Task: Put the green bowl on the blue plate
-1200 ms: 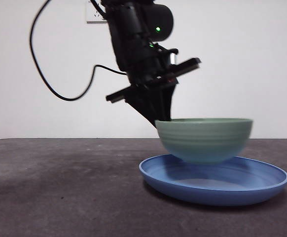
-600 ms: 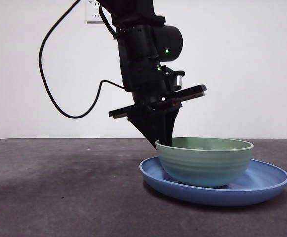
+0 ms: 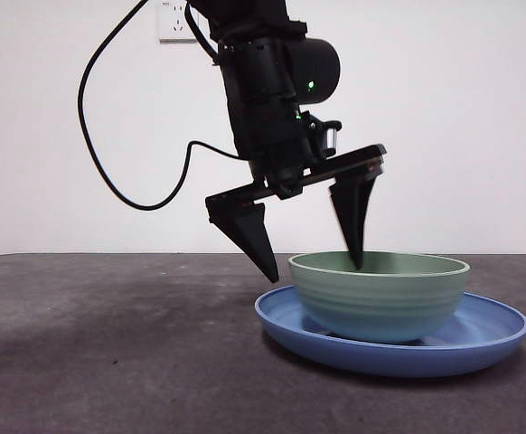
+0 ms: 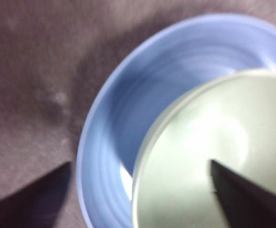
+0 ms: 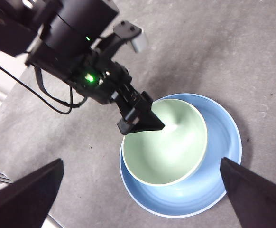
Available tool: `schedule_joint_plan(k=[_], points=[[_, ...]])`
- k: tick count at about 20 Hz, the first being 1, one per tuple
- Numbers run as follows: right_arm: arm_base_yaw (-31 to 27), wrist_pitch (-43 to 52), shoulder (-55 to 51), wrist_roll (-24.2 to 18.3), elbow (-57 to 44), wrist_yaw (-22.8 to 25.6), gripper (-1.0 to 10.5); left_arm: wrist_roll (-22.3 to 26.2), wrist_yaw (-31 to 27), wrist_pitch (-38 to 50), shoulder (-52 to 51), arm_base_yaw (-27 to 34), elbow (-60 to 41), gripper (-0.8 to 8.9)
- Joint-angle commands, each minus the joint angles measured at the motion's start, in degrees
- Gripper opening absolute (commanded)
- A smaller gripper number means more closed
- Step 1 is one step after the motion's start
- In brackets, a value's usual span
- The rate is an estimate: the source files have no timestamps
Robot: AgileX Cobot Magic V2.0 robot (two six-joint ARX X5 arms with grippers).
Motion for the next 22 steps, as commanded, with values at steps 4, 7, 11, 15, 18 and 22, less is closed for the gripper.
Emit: schedule_joint_plan(k=[4, 7, 11, 15, 18, 22], points=[[0.24, 0.33, 0.28, -0.42, 0.94, -0.17, 5.8, 1.68, 0.09, -2.08, -8.28, -0.57, 1.79, 5.72], [0.24, 0.33, 0.28, -0.42, 0.94, -0.17, 5.8, 4.02, 0.02, -5.33, -15.8, -0.57, 1.77, 5.72], [0.24, 0.33, 0.28, -0.42, 0.94, -0.17, 5.8, 7.98, 0.02, -11.34, -25.59, -0.44, 1.05, 5.71], [0.24, 0.33, 0.28, -0.42, 0.94, -0.2, 5.8, 9.01, 0.02, -11.91, -36.11, 0.68, -5.2, 5.67], [0.24, 0.33, 0.28, -0.42, 0.94, -0.2, 5.8, 9.22, 0.04, -7.76, -46.8, 2.51, -15.39, 5.67], [0.24, 0.39, 0.28, -0.44, 0.94, -0.17, 5.8, 9.57, 0.04, 0.31, -64.39, 6.51, -33.2, 5.67]])
